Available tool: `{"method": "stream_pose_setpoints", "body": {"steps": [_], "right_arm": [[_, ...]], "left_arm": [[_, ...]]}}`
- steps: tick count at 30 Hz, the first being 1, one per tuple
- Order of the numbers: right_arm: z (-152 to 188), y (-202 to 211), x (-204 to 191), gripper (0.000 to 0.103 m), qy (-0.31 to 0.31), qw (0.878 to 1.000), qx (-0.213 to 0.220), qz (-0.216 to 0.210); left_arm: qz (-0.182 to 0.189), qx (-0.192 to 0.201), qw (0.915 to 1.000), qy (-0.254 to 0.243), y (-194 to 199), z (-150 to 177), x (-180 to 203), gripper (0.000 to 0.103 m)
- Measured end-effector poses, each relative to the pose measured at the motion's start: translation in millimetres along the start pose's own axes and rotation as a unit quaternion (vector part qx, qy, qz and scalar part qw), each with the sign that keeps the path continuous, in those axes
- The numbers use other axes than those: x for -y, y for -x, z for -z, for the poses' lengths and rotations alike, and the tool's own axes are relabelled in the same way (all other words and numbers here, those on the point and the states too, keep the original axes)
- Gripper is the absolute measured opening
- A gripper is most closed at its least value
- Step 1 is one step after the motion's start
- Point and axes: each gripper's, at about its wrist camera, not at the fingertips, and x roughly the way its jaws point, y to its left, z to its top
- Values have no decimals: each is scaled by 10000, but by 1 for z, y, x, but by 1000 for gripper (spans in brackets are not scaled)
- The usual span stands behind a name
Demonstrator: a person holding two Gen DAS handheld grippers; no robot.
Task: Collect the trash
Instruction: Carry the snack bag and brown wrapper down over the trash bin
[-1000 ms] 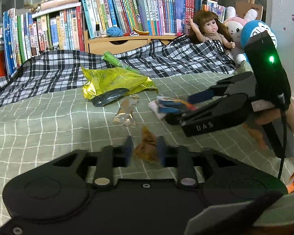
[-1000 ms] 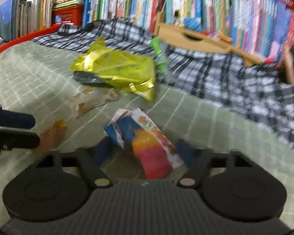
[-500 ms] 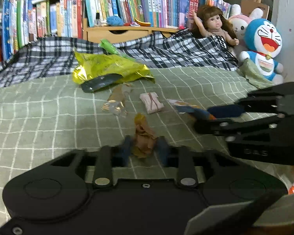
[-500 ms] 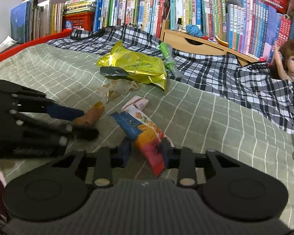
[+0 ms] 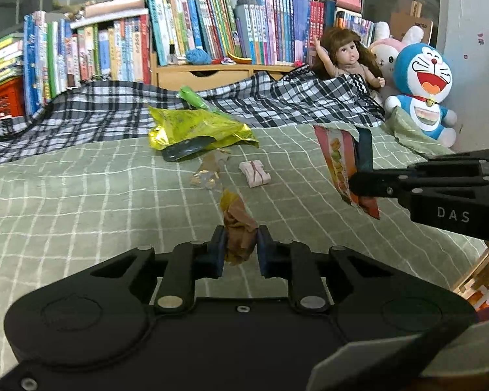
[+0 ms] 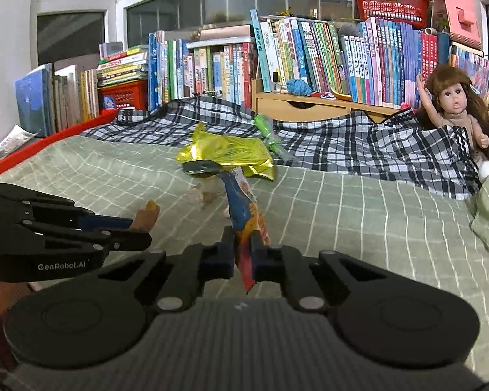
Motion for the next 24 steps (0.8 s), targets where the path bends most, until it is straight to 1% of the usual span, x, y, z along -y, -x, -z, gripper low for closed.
{"method": "stream_pose_setpoints", "body": {"steps": [5, 14, 20, 24], "right_arm": [[14, 25, -15, 13, -163, 9997, 32, -165], [55, 68, -49, 12, -522, 9965, -62, -644], [91, 87, -68, 12, -719, 9930, -277, -894], [112, 90, -76, 12, -805, 9907, -506, -971]], "left_arm": [[-101, 36, 9998, 140, 35, 19, -3, 18], [-187, -6, 9985, 514, 98, 70, -2, 18], [-214, -334, 9964, 754, 123, 115, 0, 18], [-305, -538, 9946, 832, 128, 138, -1, 18]]}}
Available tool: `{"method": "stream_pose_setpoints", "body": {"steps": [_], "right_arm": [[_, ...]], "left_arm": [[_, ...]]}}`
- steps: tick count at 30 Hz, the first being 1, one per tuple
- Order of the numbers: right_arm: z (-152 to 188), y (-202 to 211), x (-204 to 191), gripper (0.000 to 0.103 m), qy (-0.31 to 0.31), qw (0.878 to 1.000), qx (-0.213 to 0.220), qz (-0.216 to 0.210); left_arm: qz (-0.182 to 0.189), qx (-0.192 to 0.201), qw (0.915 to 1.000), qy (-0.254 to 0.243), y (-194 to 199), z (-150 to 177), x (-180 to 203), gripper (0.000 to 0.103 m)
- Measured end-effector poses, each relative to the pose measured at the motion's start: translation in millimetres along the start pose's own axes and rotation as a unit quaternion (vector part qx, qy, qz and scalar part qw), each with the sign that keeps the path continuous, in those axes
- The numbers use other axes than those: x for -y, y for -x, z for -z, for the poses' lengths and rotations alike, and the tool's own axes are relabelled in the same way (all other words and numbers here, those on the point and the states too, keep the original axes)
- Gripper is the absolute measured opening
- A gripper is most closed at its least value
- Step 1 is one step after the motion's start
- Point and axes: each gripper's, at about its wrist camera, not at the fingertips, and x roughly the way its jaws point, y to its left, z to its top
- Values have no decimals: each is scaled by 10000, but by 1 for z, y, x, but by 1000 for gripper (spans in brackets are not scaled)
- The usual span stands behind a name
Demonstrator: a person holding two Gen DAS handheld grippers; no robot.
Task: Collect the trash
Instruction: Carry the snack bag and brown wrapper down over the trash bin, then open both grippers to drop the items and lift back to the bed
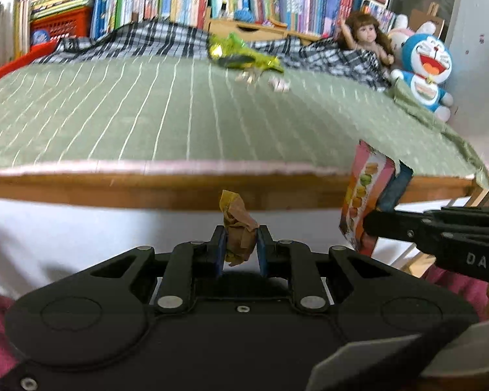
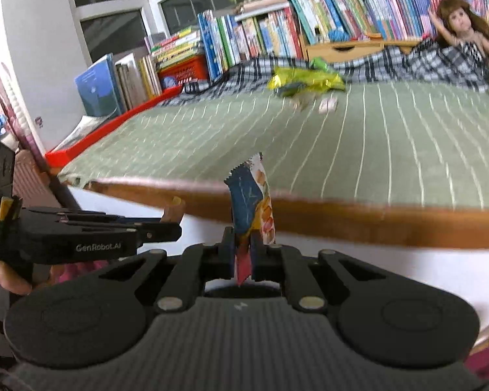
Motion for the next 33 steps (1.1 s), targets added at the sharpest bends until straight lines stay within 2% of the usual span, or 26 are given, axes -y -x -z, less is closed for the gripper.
{"method": "stream_pose_setpoints", "body": {"steps": [10, 15, 26, 33], "right_arm": [[51, -29, 8, 12, -392, 9965, -733, 124], [63, -43, 8, 13, -426, 9940, -989, 176], [72, -63, 6, 17, -335, 9910, -1266, 265], [71, -67, 5, 20, -320, 9907, -1292, 288]], "left_arm": [[-282, -731, 9967, 195, -34, 43, -8, 19], [-351, -1122, 9928, 242, -52, 61, -11, 19], [-398, -1469, 9880, 273, -73, 76, -12, 20], [-390, -1515, 9873, 291, -78, 75, -11, 20]]}}
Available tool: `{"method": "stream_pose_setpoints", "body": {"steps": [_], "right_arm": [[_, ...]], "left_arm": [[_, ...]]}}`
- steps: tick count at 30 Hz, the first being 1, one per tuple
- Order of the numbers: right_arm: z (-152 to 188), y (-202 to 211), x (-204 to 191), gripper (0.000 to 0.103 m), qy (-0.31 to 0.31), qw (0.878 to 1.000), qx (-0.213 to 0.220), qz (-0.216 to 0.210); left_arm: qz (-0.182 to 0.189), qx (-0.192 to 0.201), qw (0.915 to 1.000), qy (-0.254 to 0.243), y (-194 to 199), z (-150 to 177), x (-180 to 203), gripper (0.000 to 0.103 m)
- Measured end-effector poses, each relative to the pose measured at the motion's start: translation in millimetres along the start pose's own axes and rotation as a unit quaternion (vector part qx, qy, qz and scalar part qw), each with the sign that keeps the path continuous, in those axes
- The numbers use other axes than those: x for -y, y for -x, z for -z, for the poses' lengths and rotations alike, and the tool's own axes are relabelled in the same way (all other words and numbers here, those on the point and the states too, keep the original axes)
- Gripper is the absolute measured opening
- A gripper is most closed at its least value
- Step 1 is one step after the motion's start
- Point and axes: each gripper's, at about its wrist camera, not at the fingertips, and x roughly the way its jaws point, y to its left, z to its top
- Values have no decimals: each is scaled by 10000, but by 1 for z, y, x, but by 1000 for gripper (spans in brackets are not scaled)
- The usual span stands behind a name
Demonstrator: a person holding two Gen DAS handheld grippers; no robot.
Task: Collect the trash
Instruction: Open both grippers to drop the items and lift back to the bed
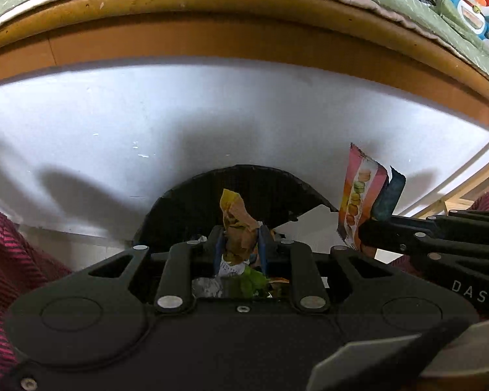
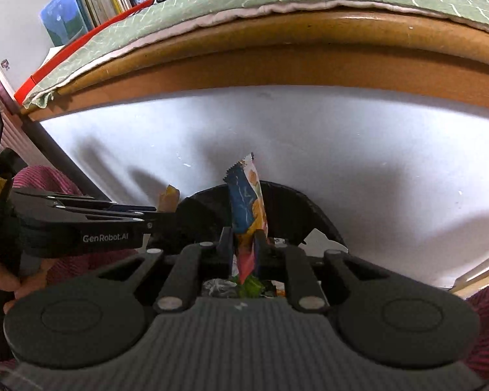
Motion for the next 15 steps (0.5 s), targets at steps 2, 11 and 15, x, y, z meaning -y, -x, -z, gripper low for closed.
{"method": "stream_pose_setpoints", "body": {"steps": [2, 11, 15], "right_arm": [[0, -1, 0, 20, 4, 10000, -3, 2], [0, 1, 1, 31, 21, 10000, 27, -25], [-1, 3, 2, 44, 14, 10000, 55, -26]], "left_arm": [[3, -6, 10000, 4, -1, -2, -1, 20], [1, 39, 10000, 39, 1, -1, -2, 31], [-14, 76, 10000, 53, 6, -2, 0, 40]]}}
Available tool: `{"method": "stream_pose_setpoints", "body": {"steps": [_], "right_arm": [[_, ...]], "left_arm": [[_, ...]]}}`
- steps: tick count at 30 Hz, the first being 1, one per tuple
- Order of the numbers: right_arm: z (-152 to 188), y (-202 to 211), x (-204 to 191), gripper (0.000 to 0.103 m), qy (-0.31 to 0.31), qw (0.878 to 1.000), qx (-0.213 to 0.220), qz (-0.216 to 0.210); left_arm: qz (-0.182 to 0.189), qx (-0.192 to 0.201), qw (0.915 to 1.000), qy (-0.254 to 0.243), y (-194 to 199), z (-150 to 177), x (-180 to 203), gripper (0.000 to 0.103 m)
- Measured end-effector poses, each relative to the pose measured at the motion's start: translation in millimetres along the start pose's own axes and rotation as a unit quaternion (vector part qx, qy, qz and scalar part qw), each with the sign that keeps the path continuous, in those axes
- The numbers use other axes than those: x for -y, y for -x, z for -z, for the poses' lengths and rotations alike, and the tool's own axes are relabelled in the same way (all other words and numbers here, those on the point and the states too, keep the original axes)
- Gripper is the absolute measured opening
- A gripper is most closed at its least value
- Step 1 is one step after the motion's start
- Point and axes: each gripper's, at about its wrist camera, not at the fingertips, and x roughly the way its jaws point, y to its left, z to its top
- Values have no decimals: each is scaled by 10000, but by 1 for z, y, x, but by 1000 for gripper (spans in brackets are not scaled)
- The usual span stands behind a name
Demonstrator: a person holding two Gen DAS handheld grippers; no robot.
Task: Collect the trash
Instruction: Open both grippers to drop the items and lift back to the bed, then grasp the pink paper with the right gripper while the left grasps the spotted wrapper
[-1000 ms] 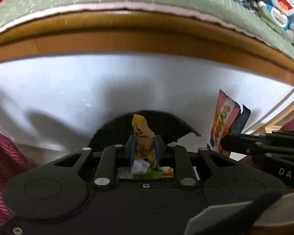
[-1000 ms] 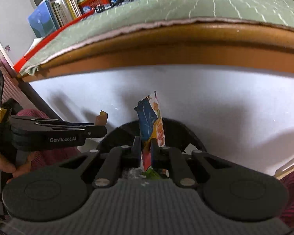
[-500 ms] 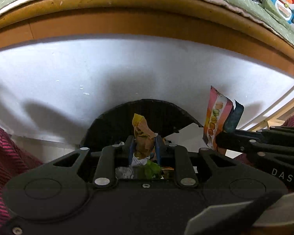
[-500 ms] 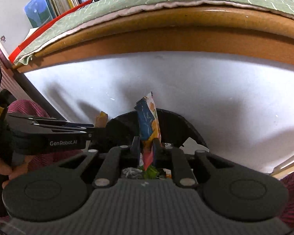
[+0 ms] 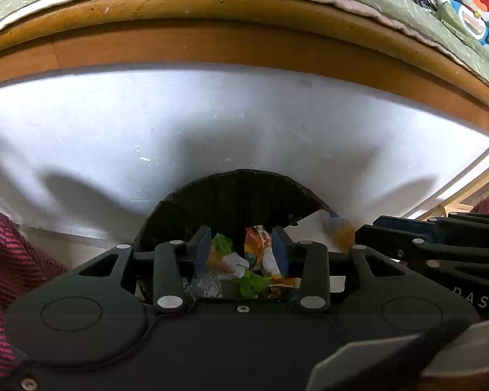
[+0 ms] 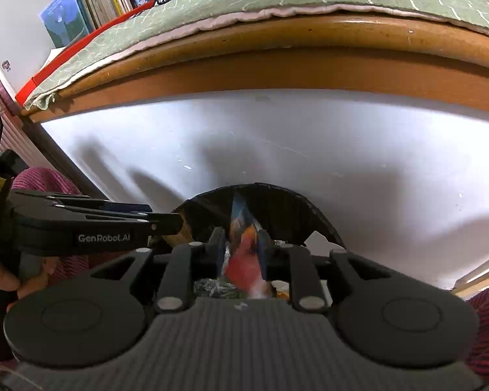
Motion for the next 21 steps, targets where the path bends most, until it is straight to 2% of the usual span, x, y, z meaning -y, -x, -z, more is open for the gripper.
{"method": "stream_pose_setpoints", "body": {"steps": [4, 9, 16, 20, 21], "right_arm": [[-1, 2, 0, 47, 7, 10000, 38, -3], [-7, 14, -5, 57, 176, 9996, 216, 35], [-41, 48, -3, 60, 339, 9954, 868, 205], [-62, 68, -2, 61, 497, 9903, 1275, 245], [-68, 72, -3, 62, 561, 9883, 1384, 294]], "left_arm": [[-47, 18, 10000, 24, 3, -1, 0, 47], [-75, 136, 9999, -38, 16, -8, 2, 51], [320, 966, 9942, -346, 65, -41, 2, 60], [478, 1547, 9856, -495, 97, -68, 4, 68], [528, 1684, 9828, -546, 103, -75, 7, 73]]}}
